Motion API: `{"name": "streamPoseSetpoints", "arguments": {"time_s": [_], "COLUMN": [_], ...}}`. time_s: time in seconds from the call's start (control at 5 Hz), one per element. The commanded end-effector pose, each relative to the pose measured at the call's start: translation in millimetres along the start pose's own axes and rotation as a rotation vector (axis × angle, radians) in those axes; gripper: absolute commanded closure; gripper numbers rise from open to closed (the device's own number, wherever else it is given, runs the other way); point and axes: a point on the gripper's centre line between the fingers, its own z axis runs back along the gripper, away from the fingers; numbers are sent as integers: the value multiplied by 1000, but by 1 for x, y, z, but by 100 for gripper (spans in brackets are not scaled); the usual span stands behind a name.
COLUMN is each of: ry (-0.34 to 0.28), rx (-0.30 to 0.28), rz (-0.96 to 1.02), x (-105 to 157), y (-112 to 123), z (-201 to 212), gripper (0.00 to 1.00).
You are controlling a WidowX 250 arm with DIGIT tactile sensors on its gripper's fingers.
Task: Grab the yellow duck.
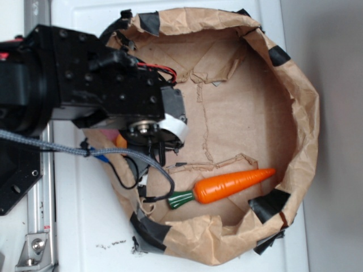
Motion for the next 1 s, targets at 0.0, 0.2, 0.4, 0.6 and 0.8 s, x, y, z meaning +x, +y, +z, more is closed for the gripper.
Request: {"name": "streamPoseSetpoints", "arguments": {"time_s": [0.0, 0.2, 0.4, 0.6, 0.8], "ry": [-66, -39, -12, -4, -1], "rx": [36, 46, 68, 64, 70], "rz": [97, 103, 112, 134, 150], "x": [-3, -6, -6, -9, -11], "y": [24, 27, 27, 33, 37], "z": [26, 23, 18, 19, 19], "gripper": [0, 0, 0, 0, 0]}}
